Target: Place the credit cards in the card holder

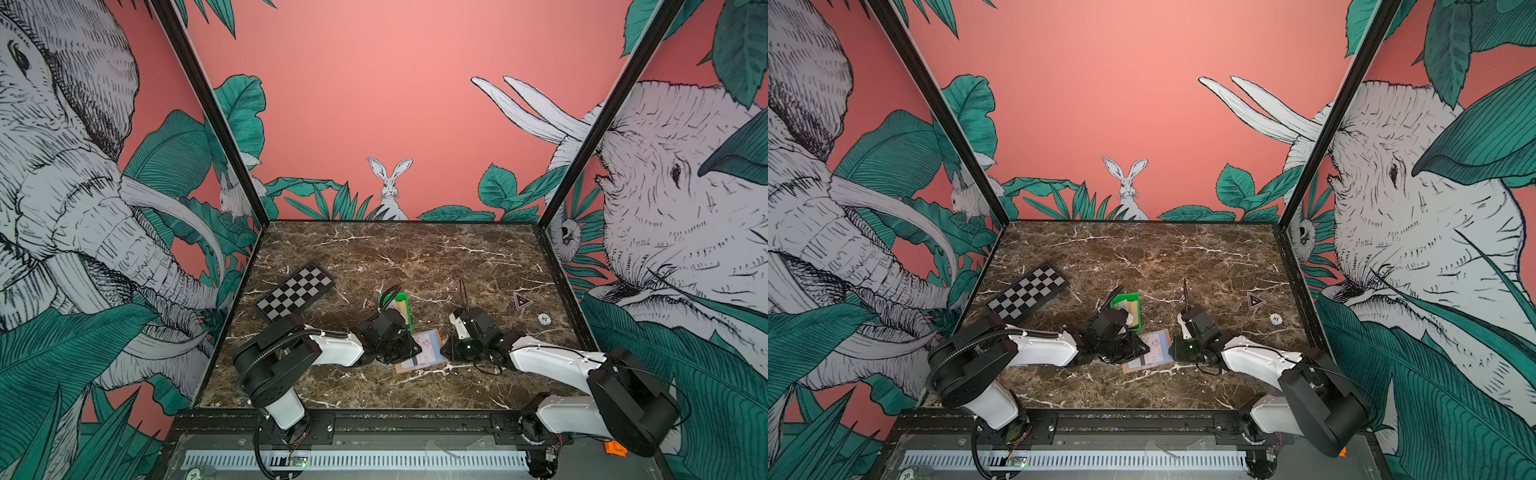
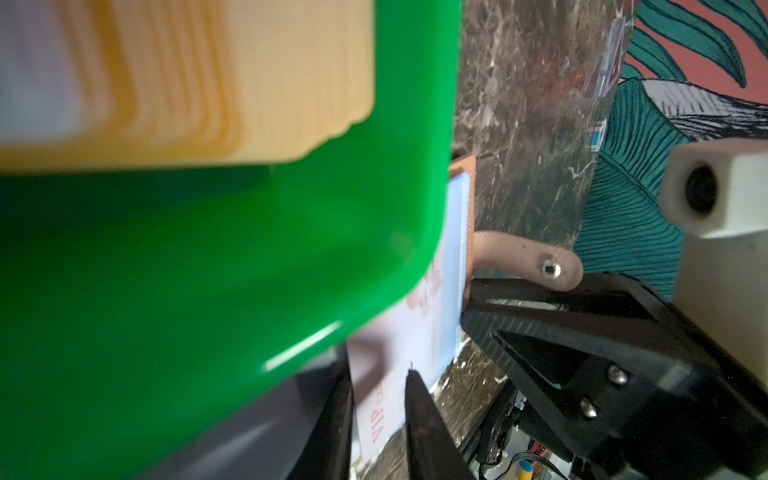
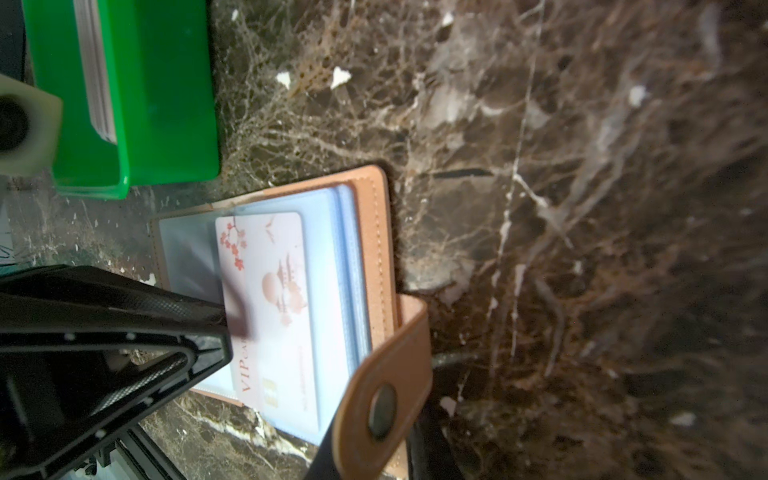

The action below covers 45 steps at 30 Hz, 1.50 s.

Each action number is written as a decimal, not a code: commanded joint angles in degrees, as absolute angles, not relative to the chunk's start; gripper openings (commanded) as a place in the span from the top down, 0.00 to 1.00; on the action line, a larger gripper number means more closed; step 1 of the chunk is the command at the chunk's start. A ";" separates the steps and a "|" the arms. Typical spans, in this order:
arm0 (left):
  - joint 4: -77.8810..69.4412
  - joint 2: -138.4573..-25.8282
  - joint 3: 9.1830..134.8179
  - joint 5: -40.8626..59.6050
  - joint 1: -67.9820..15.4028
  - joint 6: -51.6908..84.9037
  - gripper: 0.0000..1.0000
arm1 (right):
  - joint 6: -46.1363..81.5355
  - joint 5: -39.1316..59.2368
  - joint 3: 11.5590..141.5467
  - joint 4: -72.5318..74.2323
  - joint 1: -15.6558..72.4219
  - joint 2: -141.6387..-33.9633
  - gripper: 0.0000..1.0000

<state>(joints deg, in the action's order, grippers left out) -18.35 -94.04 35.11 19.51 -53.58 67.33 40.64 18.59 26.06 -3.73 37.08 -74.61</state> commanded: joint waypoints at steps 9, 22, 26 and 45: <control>-21.18 -95.28 36.87 20.10 -53.94 68.81 0.76 | 40.64 19.65 24.50 -3.87 37.19 -75.04 0.79; -19.80 -95.88 37.79 20.58 -54.98 68.04 0.78 | 41.08 19.93 24.07 -3.33 37.27 -75.25 0.81; -18.92 -95.74 37.37 20.33 -55.28 67.84 0.79 | 41.53 19.97 23.30 -3.81 37.35 -74.09 0.81; -16.97 -90.80 33.05 15.20 -59.68 68.76 0.79 | 46.54 11.72 20.64 -14.21 41.61 -59.33 0.72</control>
<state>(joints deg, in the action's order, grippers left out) -19.70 -93.78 34.39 17.47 -59.42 68.45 45.84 14.74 20.08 -10.13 41.28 -61.49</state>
